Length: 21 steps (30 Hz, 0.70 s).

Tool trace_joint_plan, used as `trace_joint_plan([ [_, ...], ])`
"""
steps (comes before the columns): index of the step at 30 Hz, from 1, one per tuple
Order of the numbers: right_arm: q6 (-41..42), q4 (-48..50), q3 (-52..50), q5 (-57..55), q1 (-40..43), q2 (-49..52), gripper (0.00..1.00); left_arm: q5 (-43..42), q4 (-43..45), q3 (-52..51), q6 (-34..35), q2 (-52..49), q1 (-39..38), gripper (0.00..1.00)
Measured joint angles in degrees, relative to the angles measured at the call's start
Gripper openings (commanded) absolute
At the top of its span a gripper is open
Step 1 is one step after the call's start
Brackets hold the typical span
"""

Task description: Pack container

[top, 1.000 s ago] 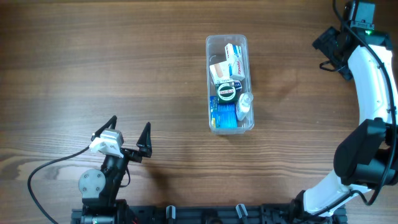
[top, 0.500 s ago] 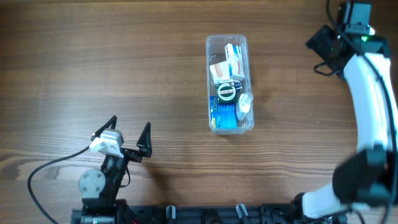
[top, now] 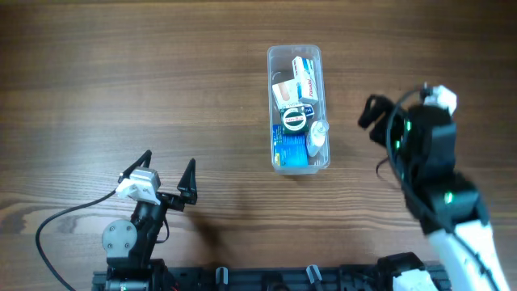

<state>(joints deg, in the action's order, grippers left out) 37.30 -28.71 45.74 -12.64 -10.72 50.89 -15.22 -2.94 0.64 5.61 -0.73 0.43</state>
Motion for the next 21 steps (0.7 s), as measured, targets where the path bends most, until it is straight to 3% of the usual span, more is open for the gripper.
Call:
trace_joint_plan([
  [4,-0.26,19.8,-19.39,1.07,0.0,-14.51,1.0,0.22,0.0,0.0,0.0,0.02,0.0,1.0],
  [8,-3.76,31.04,-34.62,5.35,0.55,-26.53,1.0,0.37,-0.02,0.0,0.0,0.0,0.0,1.0],
  [14,-16.81,31.93,-40.17,19.96,7.15,-39.58,1.0,0.37,-0.04,0.0,0.0,0.0,0.0,1.0],
  [21,-21.64,30.03,-42.01,26.8,11.58,-44.78,1.0,0.37,-0.04,0.0,0.0,0.0,0.0,1.0],
])
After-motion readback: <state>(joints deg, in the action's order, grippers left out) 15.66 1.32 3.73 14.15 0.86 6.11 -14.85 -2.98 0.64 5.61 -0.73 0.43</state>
